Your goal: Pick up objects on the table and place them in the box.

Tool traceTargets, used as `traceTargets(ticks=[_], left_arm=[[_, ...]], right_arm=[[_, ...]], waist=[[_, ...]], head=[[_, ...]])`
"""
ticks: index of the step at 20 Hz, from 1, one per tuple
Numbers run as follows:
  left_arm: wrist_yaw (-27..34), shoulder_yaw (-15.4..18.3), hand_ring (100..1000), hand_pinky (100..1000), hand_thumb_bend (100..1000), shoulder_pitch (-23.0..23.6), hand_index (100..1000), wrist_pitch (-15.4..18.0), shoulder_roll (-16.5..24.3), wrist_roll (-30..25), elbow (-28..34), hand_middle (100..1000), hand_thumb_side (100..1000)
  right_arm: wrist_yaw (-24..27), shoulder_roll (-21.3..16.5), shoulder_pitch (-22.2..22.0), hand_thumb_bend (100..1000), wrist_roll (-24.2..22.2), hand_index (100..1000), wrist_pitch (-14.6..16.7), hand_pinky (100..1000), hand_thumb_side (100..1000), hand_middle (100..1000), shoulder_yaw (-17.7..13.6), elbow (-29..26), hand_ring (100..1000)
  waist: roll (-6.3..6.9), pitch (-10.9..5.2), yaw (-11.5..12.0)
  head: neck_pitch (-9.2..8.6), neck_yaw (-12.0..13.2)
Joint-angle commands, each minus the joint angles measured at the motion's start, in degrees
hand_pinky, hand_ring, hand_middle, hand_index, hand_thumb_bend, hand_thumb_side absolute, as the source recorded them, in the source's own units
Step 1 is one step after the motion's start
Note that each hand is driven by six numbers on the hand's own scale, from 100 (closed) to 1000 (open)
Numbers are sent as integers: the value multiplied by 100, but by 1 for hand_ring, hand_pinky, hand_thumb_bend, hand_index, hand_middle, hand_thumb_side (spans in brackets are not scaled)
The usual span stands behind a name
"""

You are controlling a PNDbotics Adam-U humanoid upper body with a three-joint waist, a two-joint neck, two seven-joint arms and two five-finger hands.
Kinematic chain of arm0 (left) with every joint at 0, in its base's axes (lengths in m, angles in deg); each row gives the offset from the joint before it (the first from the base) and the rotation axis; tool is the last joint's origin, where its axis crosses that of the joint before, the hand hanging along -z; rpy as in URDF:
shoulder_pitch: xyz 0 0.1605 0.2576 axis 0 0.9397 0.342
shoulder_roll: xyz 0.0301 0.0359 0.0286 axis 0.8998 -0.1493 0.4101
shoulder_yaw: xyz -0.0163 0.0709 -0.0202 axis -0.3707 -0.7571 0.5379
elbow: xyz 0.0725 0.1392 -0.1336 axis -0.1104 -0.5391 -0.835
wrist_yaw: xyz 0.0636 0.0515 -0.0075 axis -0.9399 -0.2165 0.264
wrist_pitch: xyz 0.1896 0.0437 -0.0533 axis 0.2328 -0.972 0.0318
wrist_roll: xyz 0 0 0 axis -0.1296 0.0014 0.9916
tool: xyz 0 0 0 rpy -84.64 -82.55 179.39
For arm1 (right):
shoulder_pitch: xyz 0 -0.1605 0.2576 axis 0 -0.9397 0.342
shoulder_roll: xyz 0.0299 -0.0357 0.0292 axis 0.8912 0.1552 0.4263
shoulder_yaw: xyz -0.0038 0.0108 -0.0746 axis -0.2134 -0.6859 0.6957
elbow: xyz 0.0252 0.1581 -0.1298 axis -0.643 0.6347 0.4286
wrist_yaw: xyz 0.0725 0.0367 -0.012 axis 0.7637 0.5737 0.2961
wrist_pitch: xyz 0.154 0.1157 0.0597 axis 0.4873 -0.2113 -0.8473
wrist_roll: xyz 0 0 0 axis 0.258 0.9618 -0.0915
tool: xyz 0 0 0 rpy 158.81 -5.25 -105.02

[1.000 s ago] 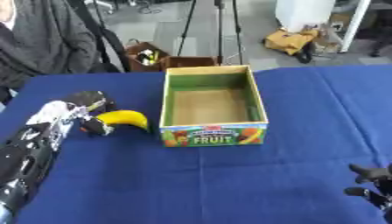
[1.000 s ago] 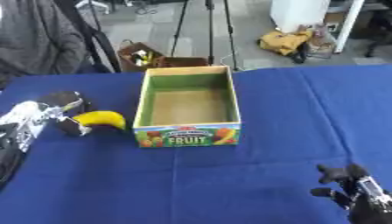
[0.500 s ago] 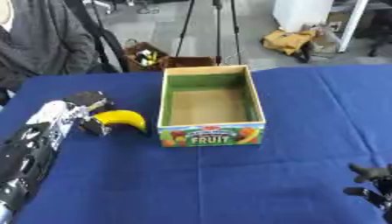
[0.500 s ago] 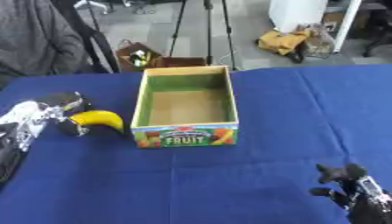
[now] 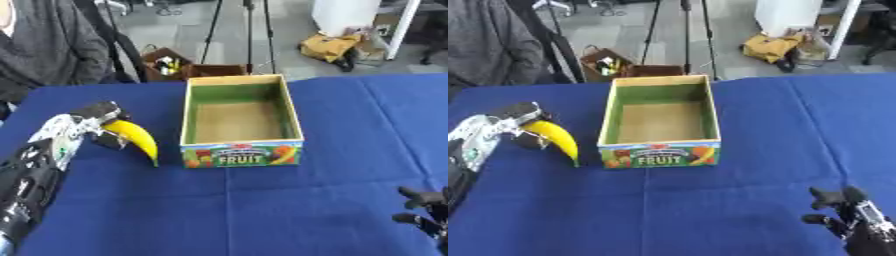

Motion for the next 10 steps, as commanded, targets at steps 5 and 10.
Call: traceTargets(ticks=[5, 10], left_arm=[[723, 81, 439, 632, 100, -149, 598, 65, 297, -472, 290, 380, 270], [1267, 61, 429, 614, 100, -160, 586, 55, 300, -763, 377, 367, 271]], right_arm=[[19, -108, 27, 100, -18, 626, 16, 649, 739, 540, -39, -98, 946], [26, -112, 24, 100, -17, 626, 16, 649, 739, 540, -39, -102, 947]], waist=[[-9, -124, 14], [-14, -131, 12]], head=[[-32, -19], [-37, -24]])
